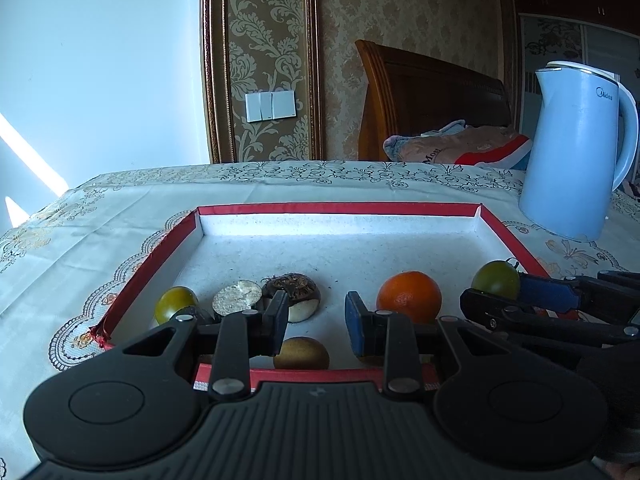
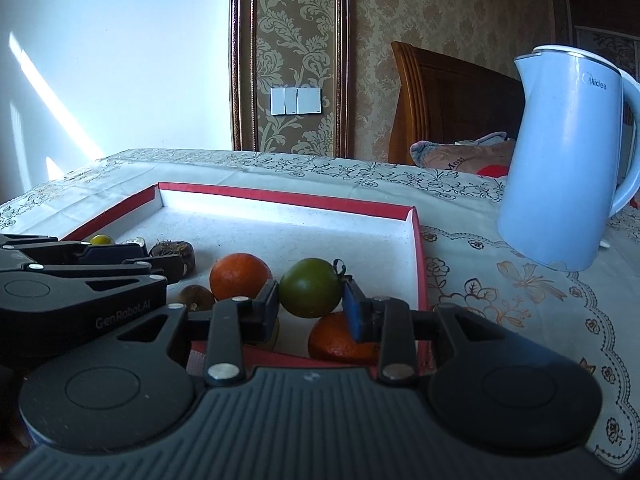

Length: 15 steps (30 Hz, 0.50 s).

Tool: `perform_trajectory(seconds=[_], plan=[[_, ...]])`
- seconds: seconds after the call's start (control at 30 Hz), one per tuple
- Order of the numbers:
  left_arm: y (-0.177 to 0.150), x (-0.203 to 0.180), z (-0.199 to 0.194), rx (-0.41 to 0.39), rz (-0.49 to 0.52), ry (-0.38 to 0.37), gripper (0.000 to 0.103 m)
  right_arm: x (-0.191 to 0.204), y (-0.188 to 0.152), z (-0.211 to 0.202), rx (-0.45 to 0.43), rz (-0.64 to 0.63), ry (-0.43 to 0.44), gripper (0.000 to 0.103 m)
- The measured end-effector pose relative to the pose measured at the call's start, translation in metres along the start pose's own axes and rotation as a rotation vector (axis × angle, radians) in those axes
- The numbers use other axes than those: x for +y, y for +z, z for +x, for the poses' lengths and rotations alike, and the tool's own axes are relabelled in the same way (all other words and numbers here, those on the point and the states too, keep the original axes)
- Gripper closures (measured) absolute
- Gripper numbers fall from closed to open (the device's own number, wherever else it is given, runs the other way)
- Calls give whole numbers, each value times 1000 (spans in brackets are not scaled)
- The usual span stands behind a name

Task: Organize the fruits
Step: 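Lower the green tomato into the tray and open the right gripper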

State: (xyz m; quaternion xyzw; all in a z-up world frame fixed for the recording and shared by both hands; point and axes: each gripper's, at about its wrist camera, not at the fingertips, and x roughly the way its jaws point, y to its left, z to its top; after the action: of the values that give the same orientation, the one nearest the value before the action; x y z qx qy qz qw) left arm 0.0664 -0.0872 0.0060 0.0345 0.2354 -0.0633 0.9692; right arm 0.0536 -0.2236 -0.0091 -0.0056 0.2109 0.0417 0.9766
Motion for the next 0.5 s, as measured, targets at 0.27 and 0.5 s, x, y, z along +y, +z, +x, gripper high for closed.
perform_trajectory(seconds=[0.27,0.5], plan=[[-1,2,2,13,-6,17,73,-1,0,-1,-3,11,0,67],[-4,2,2,26,-1,21,73,-2,-1,-4,-10,25,-2,64]])
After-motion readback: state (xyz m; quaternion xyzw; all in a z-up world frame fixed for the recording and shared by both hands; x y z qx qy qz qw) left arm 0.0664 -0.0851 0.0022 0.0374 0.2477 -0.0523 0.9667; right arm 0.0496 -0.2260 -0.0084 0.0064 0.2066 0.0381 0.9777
